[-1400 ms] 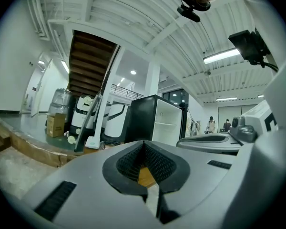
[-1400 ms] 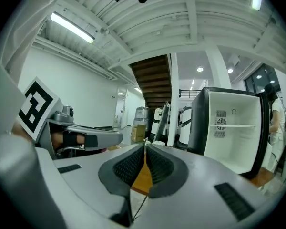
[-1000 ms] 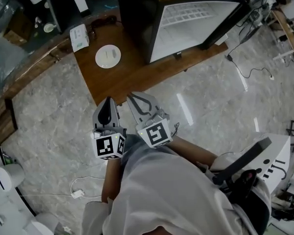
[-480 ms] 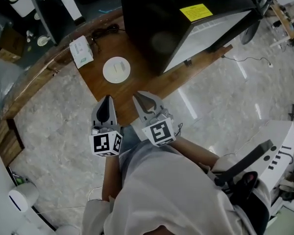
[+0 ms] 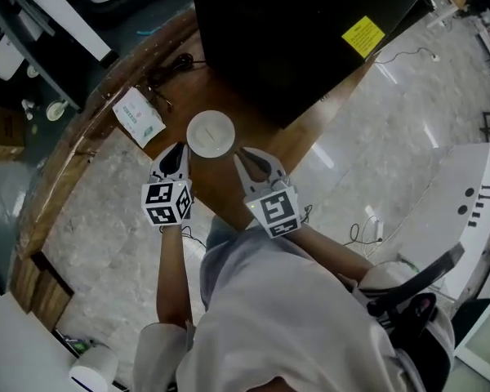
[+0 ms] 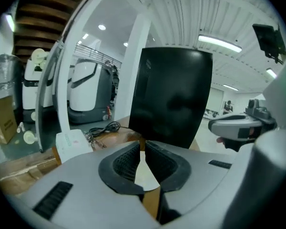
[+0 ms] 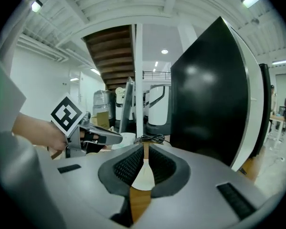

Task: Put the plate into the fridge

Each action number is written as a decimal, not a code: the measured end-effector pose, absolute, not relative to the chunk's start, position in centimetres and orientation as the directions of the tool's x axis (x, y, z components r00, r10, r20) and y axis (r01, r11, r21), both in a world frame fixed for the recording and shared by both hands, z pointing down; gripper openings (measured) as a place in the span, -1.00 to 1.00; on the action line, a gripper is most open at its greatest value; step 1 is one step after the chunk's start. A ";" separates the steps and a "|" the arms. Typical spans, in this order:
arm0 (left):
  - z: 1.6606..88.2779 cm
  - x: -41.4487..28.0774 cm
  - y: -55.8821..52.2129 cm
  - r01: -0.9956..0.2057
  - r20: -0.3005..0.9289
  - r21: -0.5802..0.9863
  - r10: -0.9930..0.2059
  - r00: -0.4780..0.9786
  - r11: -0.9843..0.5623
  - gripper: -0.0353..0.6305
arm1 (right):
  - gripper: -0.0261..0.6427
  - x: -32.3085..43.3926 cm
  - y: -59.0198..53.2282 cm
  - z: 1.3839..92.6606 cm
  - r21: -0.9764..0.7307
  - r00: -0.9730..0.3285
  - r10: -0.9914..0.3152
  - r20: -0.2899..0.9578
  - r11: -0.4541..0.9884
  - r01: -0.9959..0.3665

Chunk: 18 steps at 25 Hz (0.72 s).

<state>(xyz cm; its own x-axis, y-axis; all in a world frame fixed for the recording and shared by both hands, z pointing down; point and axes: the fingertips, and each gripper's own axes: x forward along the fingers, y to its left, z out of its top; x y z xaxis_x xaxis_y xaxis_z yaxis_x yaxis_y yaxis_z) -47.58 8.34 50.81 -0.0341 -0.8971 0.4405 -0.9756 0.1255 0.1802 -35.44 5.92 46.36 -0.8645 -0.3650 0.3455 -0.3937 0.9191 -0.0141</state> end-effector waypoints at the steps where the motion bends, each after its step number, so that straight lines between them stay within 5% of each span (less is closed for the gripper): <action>1: 51.7 -48.0 7.4 -0.980 0.473 0.174 -0.881 0.003 0.091 -0.83 | -0.86 -35.4 5.3 46.8 -0.025 -0.849 -0.384 0.362 0.907 -0.421; 11: 61.9 -50.5 0.4 -0.954 0.770 0.183 -0.569 0.288 -0.236 -0.81 | -0.86 -34.6 2.0 53.6 -0.135 -0.732 -0.475 0.488 0.787 -0.601; 18: 67.2 -50.7 -2.3 -0.946 0.902 0.145 -0.353 0.247 -0.291 -0.81 | -0.86 -32.0 -0.8 55.0 -0.137 -0.684 -0.523 0.508 0.736 -0.664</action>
<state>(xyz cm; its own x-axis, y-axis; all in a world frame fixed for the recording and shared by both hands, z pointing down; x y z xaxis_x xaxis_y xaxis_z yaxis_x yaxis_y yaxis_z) -50.75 -2.28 67.20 0.2474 -0.3533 0.9022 -0.9456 -0.2909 0.1454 -32.04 -0.83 55.05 -0.6845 -0.5230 0.5079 -0.6635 0.7355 -0.1369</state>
